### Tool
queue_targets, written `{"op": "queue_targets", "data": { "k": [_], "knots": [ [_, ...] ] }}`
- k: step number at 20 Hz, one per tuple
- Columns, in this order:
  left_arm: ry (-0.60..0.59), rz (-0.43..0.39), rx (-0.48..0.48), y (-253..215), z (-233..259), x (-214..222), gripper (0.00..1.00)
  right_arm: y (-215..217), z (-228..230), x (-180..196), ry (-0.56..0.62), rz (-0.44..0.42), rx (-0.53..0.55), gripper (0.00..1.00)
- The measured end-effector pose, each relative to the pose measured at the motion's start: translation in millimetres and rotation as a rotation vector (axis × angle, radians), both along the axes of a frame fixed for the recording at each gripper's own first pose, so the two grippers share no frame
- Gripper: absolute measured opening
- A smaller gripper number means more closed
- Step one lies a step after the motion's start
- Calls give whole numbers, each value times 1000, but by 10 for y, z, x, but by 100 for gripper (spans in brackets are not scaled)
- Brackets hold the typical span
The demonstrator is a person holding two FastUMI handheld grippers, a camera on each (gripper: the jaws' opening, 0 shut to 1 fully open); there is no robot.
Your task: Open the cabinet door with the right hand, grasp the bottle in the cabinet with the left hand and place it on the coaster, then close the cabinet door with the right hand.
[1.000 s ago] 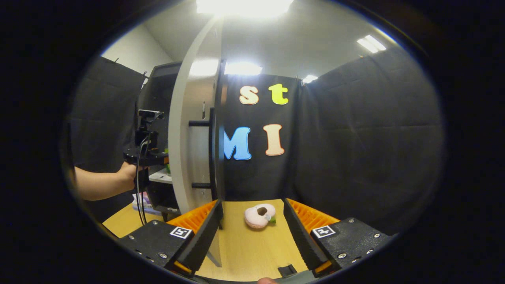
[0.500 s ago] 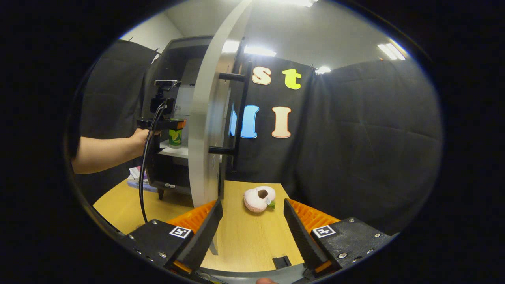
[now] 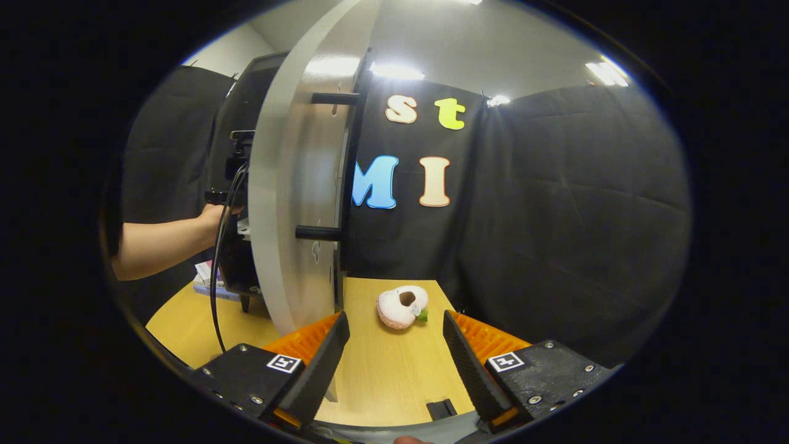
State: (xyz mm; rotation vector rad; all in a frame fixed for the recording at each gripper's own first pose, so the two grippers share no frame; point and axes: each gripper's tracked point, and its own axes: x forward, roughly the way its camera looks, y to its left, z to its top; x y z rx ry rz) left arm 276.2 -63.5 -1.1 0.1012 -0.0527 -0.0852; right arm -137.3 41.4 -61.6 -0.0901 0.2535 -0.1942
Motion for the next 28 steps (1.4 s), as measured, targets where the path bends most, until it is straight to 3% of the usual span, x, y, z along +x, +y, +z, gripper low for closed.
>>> {"op": "queue_targets", "data": {
  "k": [2, 3, 4, 7, 8, 9, 10, 16, 17, 18, 20, 21, 24, 26, 27, 28],
  "knots": [
    [-14, 3, 21, -16, 90, -41, 70, 16, 48, 41, -21, 18, -23, 94],
    [-25, -1, 10, -50, 151, -89, 75, 21, 51, 78, -28, 33, -32, 95],
    [-32, -2, 1, -32, 196, -163, 70, 27, 34, 98, -28, 51, -36, 95],
    [-51, 8, 8, -15, 319, -431, 70, 24, 4, 114, -36, 113, -31, 96],
    [-60, 13, 3, -2, 378, -521, 74, 19, -8, 113, -39, 134, -29, 96],
    [-68, 23, -1, 26, 424, -602, 70, 2, -5, 111, -40, 153, -28, 96],
    [-69, 35, -7, 61, 434, -707, 74, -16, 8, 103, -44, 166, -26, 95],
    [-83, 122, -10, 273, 548, -1400, 65, -210, 173, -30, -76, 264, -38, 96],
    [-80, 140, -6, 296, 553, -1500, 65, -223, 190, -75, -78, 284, -50, 95],
    [-77, 157, -3, 329, 538, -1610, 74, -232, 171, -151, -79, 303, -54, 96],
    [-82, 170, -11, 344, 540, -1846, 65, -249, 109, -262, -73, 338, -47, 96],
    [-84, 176, -16, 349, 536, -1969, 65, -262, 63, -308, -65, 351, -40, 96],
    [-41, 195, -46, 366, 417, -2324, 75, -289, -13, -435, -39, 376, -21, 95],
    [-41, 210, -32, 406, 393, -2556, 65, -278, -40, -486, -44, 389, 2, 95],
    [-40, 206, -22, 408, 380, -2674, 74, -297, -78, -505, -42, 388, 9, 96],
    [-44, 199, -14, 401, 352, -2776, 73, -359, -119, -513, -37, 369, 11, 96]
  ]
}}
